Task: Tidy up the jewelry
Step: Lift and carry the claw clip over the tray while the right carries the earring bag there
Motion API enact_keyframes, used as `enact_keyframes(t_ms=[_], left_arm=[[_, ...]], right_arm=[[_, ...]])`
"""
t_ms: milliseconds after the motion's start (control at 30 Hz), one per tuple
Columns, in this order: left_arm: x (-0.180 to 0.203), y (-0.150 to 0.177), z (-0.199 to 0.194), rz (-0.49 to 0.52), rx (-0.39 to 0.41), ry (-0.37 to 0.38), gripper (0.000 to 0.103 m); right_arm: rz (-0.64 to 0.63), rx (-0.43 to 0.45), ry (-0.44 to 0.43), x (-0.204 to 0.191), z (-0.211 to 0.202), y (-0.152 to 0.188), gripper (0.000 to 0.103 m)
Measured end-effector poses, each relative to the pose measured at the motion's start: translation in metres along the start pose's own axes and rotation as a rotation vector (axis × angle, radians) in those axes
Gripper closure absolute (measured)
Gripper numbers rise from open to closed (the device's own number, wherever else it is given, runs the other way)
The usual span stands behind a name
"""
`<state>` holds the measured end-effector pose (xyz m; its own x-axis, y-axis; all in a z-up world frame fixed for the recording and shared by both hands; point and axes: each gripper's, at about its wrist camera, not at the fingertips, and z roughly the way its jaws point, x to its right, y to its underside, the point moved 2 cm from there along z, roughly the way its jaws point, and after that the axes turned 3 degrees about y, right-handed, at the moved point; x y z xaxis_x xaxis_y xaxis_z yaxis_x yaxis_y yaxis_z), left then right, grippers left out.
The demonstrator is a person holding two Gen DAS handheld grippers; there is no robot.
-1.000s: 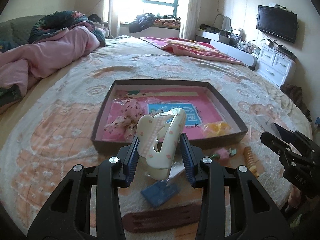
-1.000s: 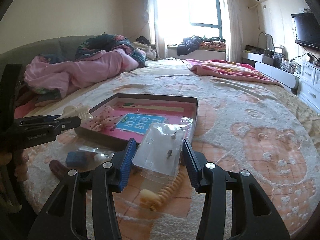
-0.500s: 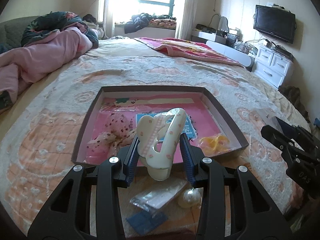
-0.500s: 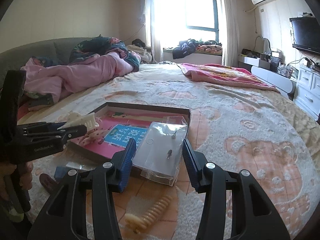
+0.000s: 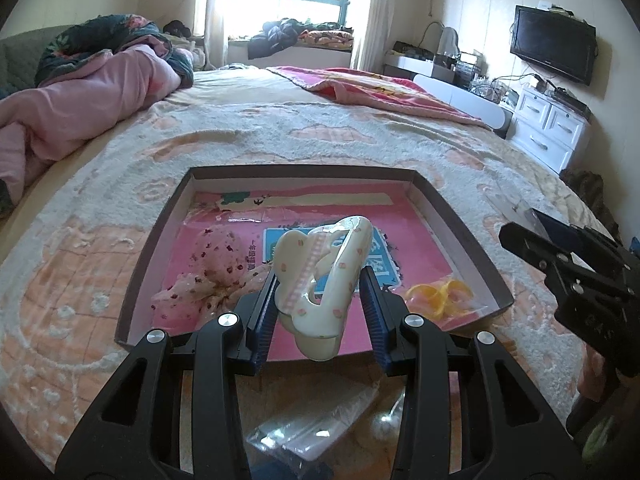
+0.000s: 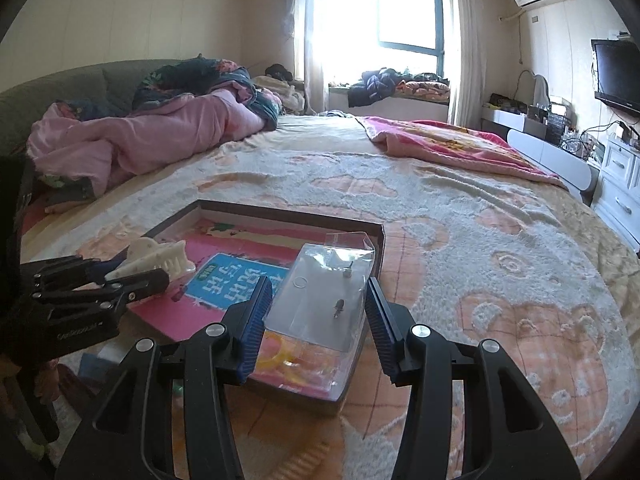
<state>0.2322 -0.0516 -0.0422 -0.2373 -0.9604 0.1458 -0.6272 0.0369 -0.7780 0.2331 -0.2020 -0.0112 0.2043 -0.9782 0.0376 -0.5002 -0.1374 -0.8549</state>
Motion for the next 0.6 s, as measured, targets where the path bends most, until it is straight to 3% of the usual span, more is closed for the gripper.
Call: enact_keyframes(t_ms=[300, 600], left_arm=[[-0.007, -0.001, 0.023, -0.011, -0.050, -0.003, 0.072], [-0.013, 0.005, 0.037, -0.021, -0.096, -0.001, 0.071]], right_arm=[[-0.022, -0.059, 0.010, 0.004, 0.038, -0.005, 0.057], [-0.019, -0.159, -0.045, 0.000, 0.071, 0.002, 0.057]])
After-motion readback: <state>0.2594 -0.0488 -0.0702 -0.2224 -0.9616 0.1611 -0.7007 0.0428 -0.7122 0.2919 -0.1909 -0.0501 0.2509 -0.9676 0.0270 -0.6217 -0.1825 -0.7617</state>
